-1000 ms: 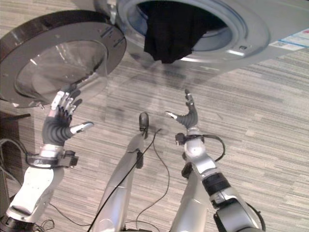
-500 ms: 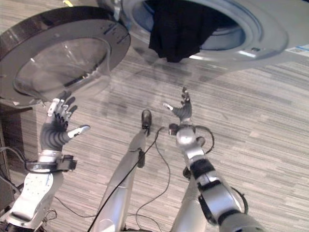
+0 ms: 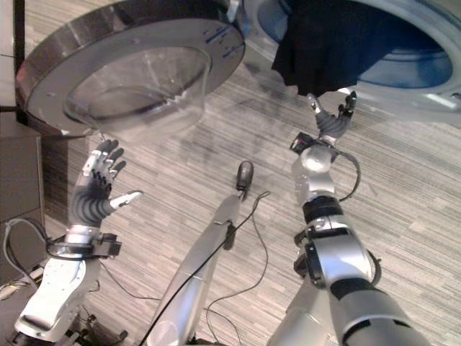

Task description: Grab the laundry basket,head to the washer,open it,put in the laundry and shut it.

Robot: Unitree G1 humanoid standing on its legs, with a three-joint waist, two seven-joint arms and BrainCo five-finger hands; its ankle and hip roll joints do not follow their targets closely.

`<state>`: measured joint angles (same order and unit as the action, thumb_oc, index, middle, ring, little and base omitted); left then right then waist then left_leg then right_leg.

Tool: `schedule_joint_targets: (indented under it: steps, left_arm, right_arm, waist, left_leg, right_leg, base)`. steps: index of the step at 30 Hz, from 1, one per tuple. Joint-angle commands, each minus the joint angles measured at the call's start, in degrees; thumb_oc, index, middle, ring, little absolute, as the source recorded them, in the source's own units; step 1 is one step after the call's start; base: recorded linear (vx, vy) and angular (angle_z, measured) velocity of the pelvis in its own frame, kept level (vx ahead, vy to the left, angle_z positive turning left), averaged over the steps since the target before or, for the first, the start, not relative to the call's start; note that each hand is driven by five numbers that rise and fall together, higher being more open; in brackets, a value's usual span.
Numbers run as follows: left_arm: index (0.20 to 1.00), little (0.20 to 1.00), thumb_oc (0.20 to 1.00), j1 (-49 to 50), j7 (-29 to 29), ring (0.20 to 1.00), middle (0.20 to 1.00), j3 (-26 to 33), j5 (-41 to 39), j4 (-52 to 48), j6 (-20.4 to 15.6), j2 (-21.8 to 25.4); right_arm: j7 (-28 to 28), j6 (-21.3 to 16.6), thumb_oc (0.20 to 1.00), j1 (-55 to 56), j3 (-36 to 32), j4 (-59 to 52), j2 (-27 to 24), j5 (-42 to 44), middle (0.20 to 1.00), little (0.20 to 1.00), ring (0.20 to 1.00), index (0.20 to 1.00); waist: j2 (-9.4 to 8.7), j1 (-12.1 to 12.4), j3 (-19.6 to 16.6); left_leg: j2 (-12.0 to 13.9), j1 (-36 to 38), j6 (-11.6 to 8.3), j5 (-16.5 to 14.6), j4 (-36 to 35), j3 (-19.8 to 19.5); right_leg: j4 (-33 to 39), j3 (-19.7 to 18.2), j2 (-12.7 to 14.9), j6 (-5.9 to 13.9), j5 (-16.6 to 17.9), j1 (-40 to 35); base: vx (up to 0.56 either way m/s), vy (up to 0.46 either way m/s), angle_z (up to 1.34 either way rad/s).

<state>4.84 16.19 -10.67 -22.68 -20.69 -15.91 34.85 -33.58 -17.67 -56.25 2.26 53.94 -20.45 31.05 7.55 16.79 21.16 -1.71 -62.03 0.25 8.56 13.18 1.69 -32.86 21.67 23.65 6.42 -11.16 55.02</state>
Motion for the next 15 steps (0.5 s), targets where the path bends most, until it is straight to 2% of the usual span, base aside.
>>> schedule_joint_targets:
  steps: [1,5,15]
  left_arm:
    - [1.000,1.000,1.000,-0.4,0.1,1.000,1.000,-0.6,-0.4,-1.3,-2.9,-0.4]
    - [1.000,1.000,1.000,-0.2,0.1,1.000,1.000,-1.2,-0.7,-1.1,-2.7,-0.5]
    - [1.000,1.000,1.000,-1.9,-0.8,1.000,1.000,-1.7,-1.3,-1.7,-3.0,-0.5]
  right_arm:
    - [0.7,-3.8,1.000,1.4,0.1,-1.7,-0.2,4.2,1.000,1.000,1.000,1.000]
    - [2.0,-4.4,1.000,1.1,-0.6,0.8,2.0,7.4,1.000,1.000,1.000,1.000]
    - [6.7,-4.4,1.000,-8.7,1.5,9.6,-1.8,15.2,1.000,1.000,1.000,1.000]
  waist:
    - [3.38,1.6,0.5]
    - [3.79,1.7,0.5]
    - [4.13,4.0,0.3]
  left_leg:
    - [-1.1,-3.4,0.51,-9.0,5.8,0.6]
    - [-1.4,-3.9,0.73,-9.5,6.7,0.7]
    - [-2.0,-4.9,0.84,-9.8,7.3,0.7]
  right_leg:
    - [0.2,-0.4,-3.5,-0.77,-3.1,-4.4]
    - [-0.1,-0.4,-3.5,-0.90,-3.5,-4.2]
    - [-0.9,-0.1,-3.0,-0.58,-3.9,-3.3]
  base:
    - [0.00,0.000,0.00]
    - [0.02,0.017,0.02]
    - [0.00,0.000,0.02]
